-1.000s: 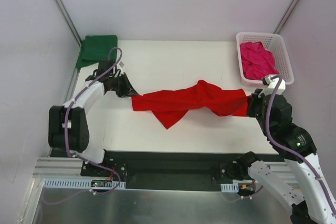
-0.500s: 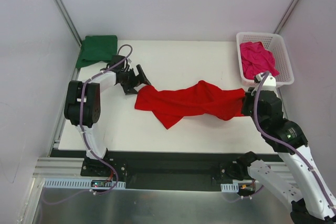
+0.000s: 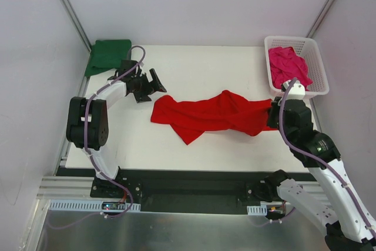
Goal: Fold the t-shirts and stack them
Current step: Flatten out the tshirt
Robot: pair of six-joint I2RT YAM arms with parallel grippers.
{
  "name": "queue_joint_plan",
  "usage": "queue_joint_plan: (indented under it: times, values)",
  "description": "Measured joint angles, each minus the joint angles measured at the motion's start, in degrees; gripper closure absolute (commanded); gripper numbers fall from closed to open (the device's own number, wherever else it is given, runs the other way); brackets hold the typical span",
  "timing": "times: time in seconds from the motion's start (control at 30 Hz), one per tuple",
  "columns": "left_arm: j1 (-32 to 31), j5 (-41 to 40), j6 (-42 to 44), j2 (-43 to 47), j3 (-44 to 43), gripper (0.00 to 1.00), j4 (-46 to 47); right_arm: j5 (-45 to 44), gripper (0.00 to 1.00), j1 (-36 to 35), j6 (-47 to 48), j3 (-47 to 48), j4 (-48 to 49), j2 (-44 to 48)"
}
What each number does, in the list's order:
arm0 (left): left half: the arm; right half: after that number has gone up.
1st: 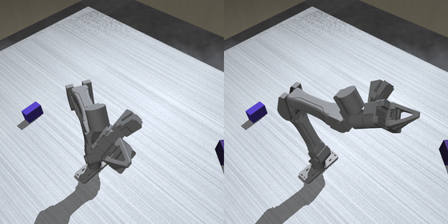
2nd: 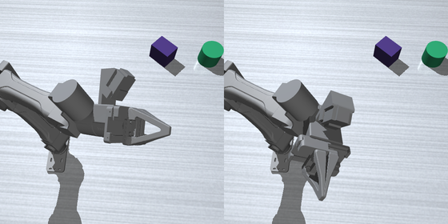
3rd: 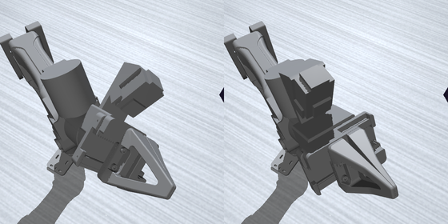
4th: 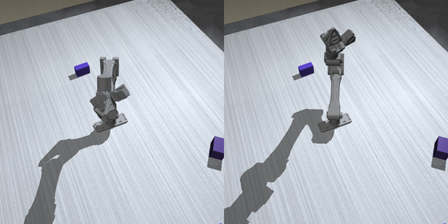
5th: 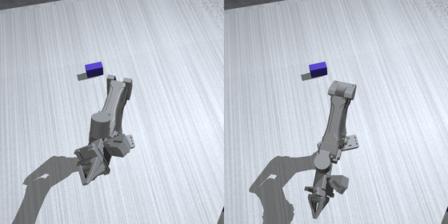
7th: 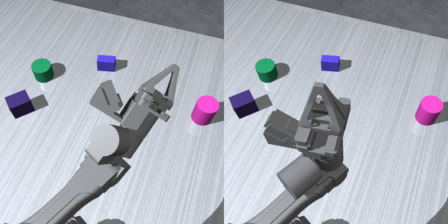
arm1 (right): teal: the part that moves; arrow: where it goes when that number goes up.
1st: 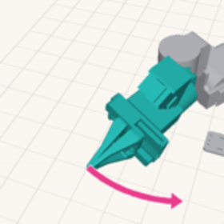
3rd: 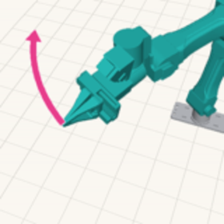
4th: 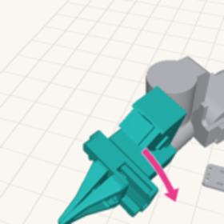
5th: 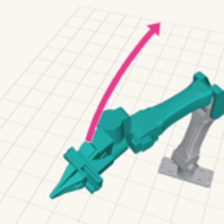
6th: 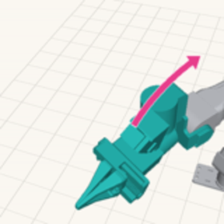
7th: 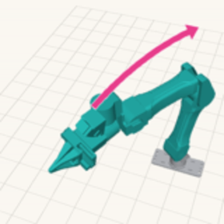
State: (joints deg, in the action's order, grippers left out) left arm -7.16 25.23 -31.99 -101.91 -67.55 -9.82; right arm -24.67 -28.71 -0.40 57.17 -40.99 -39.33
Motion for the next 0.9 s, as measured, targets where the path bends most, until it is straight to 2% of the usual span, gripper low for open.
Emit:
queue_joint_plan:
  times: [0.17, 0.27, 0.3, 0.33, 0.53, 0.9]
  values:
    - [0.0, -0.3, 0.4, -0.3, 0.0, 0.19, 0.1, 0.0, 0.98, 0.0, -0.2, 0.0, 0.0, 0.1]
    - [0.0, -0.3, 0.5, -1.6, 0.0, 0.33, 0.1, 0.0, 0.98, 0.0, -0.2, 0.0, 0.0, 0.2]
    - [0.0, -0.3, 0.6, -2.0, 0.0, 0.42, 0.1, 0.0, 0.98, 0.0, -0.2, 0.0, 0.0, 0.2]
    - [0.0, -0.3, 0.8, -2.6, 0.0, 0.44, 0.1, 0.0, 0.98, 0.0, -0.2, 0.0, 0.0, 0.2]
    - [0.0, -0.3, 1.4, -4.0, 0.0, 0.51, 0.1, 0.0, 0.98, 0.0, -0.2, 0.0, 0.0, 0.2]
    - [0.0, -1.4, 1.5, -6.9, 0.0, 0.52, 0.1, 0.0, 0.98, 0.0, -0.2, 0.0, 0.0, 0.6]
